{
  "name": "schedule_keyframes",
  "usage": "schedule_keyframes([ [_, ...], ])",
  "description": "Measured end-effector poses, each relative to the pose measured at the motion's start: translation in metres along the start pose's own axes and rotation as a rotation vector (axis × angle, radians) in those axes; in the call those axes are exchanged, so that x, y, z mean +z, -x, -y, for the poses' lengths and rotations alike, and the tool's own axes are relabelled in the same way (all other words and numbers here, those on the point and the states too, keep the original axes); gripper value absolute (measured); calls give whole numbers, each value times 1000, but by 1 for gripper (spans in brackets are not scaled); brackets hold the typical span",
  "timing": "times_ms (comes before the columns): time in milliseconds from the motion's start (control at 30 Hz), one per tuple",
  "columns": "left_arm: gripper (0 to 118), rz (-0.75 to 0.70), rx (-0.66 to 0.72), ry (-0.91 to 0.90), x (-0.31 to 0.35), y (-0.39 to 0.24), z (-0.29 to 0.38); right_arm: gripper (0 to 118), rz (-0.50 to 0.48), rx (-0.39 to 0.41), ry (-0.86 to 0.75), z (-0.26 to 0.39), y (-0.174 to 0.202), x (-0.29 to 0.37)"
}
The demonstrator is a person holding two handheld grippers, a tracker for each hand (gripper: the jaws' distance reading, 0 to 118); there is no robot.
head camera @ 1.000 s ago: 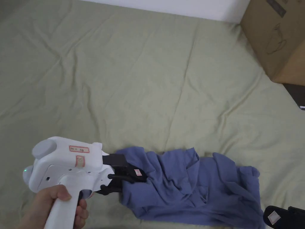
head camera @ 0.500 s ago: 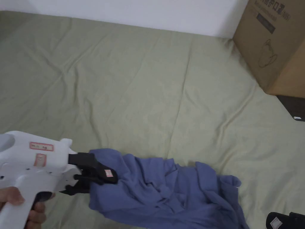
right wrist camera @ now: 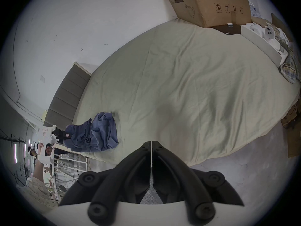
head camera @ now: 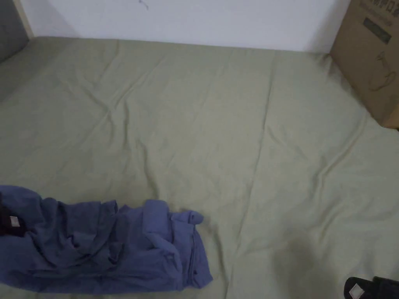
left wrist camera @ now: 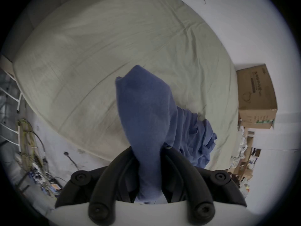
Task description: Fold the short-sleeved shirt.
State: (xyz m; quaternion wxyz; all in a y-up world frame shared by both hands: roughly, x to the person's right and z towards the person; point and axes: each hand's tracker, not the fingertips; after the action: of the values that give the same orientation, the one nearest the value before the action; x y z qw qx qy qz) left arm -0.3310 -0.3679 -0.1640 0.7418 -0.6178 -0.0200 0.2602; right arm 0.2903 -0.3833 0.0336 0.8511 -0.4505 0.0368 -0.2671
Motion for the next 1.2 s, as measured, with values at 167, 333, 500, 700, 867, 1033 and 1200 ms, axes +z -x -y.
schedule_keyframes([
  [167, 18, -29, -213, 14, -4, -74, 10, 1, -34, -5, -1, 4, -1, -3],
  [333, 18, -24, -351, 63, -49, -160, 33, 1, -54, -9, -8, 11, -6, 6],
  [500, 18, -45, -483, 185, -120, -215, 64, 1, -40, -49, -26, 9, -27, 17],
  [700, 116, 181, -307, 311, -164, -205, 65, 1, 12, -40, -41, 4, -40, 32],
  [867, 113, 363, -203, 166, -95, -188, 56, 1, 19, -38, -47, 3, -43, 39],
  [1033, 115, 404, -232, -135, -14, -162, 51, 1, -5, -16, -43, 6, -35, 35],
  [1200, 20, 469, -83, -85, -21, -124, 55, 1, -34, -7, -32, 12, -22, 26],
])
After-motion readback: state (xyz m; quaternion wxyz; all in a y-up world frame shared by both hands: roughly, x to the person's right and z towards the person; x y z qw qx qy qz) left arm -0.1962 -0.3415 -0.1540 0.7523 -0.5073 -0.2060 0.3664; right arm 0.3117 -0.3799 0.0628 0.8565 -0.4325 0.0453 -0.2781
